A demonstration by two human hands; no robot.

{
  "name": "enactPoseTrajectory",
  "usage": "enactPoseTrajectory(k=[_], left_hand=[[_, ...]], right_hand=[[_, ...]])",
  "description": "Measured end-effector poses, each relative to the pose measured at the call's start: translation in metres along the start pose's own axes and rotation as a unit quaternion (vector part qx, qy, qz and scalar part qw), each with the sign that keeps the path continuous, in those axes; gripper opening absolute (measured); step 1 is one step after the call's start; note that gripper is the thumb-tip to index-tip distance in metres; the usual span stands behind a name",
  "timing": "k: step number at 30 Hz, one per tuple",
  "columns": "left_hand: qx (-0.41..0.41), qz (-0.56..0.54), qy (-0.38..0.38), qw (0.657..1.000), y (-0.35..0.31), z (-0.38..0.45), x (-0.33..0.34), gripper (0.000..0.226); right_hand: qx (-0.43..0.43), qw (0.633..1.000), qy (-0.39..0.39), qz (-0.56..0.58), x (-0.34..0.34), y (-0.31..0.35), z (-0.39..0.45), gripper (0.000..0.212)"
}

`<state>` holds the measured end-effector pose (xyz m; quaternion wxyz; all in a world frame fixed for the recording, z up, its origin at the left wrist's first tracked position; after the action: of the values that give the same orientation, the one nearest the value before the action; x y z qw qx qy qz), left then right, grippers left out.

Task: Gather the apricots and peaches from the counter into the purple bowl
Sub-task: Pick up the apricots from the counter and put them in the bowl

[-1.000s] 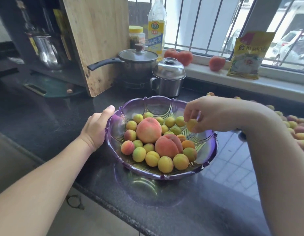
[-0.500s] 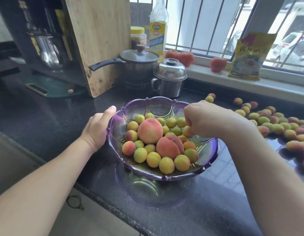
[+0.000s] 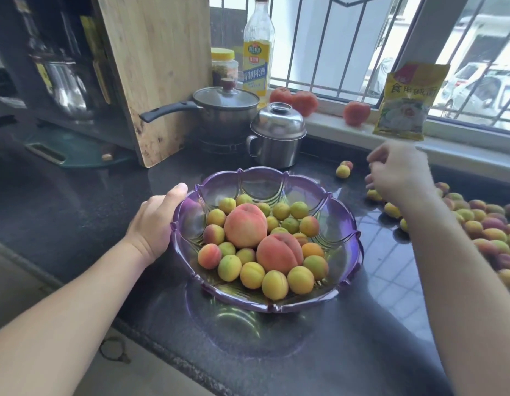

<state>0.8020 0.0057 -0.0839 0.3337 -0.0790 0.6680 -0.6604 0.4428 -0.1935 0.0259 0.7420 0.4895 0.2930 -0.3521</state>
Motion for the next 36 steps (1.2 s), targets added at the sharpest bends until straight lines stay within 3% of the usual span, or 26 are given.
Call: enactPoseTrajectory(k=[2,7,10,15,21,26,30,36], left_hand=[[0.001,-0.002,-0.002,1.000,0.003,0.002,0.000,0.076],[0.010,0.014,-0.018,1.000,-0.005,-0.003,-0.001,0.069],[0.001,0.017,-0.022,1.000,-0.006,-0.003,-0.001,0.070],[-0.001,0.007,-0.015,1.000,-0.002,-0.002,-0.001,0.070],[-0.005,0.004,-0.024,1.000,-0.001,0.001,-0.003,0.069],[-0.009,-0.003,-0.019,1.000,0.002,0.002,-0.002,0.070],[-0.007,-0.008,-0.023,1.000,0.001,0.001,-0.002,0.067],[-0.016,-0.001,-0.026,1.000,-0.001,0.001,-0.003,0.068]], right_hand=[[0.034,0.998,0.001,-0.056,0.033,-0.020,0.012,0.032],[-0.068,0.977,0.107,-0.172,0.114,-0.005,0.038,0.054],[-0.065,0.967,0.128,-0.211,0.133,-0.012,0.052,0.054],[-0.040,0.982,0.089,-0.160,0.133,-0.021,0.055,0.048],[-0.070,0.991,0.010,-0.113,0.125,-0.018,0.053,0.015],[-0.084,0.988,0.009,-0.129,0.129,-0.019,0.056,0.037],[-0.060,0.990,0.039,-0.118,0.131,-0.023,0.061,0.039],[-0.038,0.997,0.015,-0.072,0.123,-0.021,0.057,0.033]])
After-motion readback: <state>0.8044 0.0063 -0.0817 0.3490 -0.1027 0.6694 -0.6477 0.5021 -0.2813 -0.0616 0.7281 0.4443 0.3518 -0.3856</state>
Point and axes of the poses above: each hand's wrist, its own z-axis towards the middle knuckle, its own x-axis out of the palm, y = z × x, the point moved 6 cm from there along z, towards the middle knuckle, and after that the axes turned 4 degrees about -z, right-handed, at the moved point
